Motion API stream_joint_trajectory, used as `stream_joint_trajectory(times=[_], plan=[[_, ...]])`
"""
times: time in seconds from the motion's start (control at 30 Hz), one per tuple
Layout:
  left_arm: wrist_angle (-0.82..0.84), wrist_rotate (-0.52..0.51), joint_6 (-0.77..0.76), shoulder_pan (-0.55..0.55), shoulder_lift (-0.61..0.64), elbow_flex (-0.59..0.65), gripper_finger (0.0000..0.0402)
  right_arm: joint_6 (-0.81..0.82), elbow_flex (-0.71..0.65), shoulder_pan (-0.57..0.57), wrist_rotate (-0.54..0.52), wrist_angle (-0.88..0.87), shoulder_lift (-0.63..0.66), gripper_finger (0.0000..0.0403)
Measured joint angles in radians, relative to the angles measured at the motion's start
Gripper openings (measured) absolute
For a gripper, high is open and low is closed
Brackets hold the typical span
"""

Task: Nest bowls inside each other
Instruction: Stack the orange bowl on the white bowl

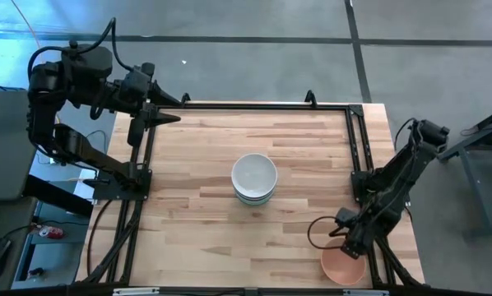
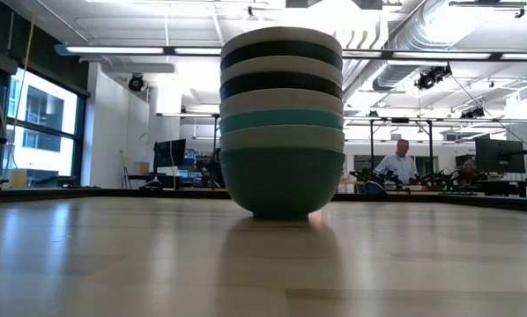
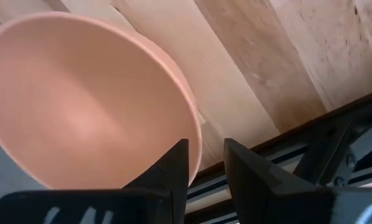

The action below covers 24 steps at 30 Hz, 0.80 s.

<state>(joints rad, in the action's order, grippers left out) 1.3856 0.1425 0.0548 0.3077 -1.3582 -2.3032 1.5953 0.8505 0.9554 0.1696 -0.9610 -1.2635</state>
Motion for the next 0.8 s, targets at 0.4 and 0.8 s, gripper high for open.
stream_joint_trajectory(times=[0.4, 0.8], plan=[[0.000, 0.000, -0.026, -0.017, 0.000, 0.000, 0.0168, 0.005, 0.000, 0.016, -0.003, 0.032, -0.046, 0.0091], [0.000, -0.004, -0.029, -0.028, 0.000, 0.000, 0.0168, 0.004, 0.000, 0.016, 0.015, 0.069, -0.107, 0.0047]])
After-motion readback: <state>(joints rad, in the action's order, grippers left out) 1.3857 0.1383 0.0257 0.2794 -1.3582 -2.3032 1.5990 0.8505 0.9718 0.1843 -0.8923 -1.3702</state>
